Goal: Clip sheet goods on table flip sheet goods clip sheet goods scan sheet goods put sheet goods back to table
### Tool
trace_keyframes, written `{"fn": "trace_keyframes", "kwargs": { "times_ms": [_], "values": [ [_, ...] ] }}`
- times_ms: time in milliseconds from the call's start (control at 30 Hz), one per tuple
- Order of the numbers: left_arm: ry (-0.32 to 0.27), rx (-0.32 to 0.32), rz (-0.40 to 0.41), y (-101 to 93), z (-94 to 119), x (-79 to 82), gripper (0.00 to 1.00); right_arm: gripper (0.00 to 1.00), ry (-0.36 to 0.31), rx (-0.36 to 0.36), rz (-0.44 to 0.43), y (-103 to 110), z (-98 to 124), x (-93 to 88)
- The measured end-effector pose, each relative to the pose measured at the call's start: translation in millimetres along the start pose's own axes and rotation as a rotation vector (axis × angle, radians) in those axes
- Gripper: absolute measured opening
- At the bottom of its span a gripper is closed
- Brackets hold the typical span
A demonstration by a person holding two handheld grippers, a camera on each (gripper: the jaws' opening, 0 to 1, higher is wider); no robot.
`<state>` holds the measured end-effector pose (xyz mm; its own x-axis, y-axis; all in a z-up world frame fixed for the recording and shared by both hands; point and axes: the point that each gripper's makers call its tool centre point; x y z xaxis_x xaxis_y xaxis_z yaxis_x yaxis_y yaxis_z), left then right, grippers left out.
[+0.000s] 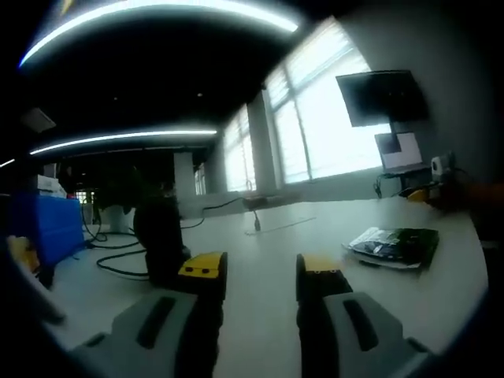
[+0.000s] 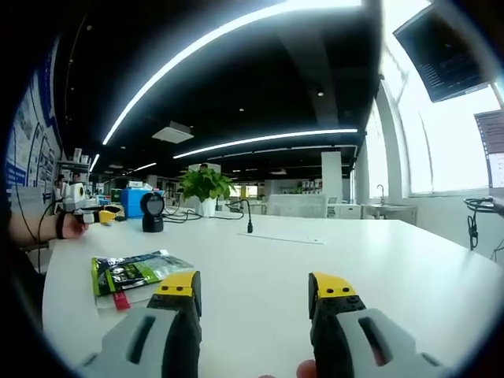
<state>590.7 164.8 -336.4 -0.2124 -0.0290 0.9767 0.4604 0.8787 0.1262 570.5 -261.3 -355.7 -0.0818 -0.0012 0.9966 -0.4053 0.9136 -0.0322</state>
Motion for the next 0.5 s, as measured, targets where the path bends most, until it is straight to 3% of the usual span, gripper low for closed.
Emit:
{"fn": "trace_keyframes", "kwargs": {
  "times_ms": [167,267,400,500],
  "values": [
    [0.031,0.027,0.055,5.9,0.8,-6.8,0.33,0.42,0.004,0.014,-0.010,3.4,0.7,-1.7],
    [0.017,0.021,0.050,4.1,0.8,-4.2,0.32,0.43,0.015,0.023,-0.007,5.6,-0.9,-4.3],
    [0.018,0.008,0.047,0.6,0.4,-4.2,0.30,0.28,0.008,0.030,-0.010,7.7,0.5,-2.3],
    [0.019,0.008,0.054,0.5,0.5,-4.8,0.29,0.26,0.002,0.023,-0.015,6.1,0.6,-1.2]
  ]
}}
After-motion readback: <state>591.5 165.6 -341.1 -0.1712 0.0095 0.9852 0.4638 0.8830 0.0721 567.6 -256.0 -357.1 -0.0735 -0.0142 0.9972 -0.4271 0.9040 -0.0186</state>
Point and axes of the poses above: the point that each gripper's makers call its tool centre point, and the gripper's own axes: z roughly backward along the fingers, y roughly to its left, x roughly out of its top, and after that the axes turned 4 degrees about -y, right-handed
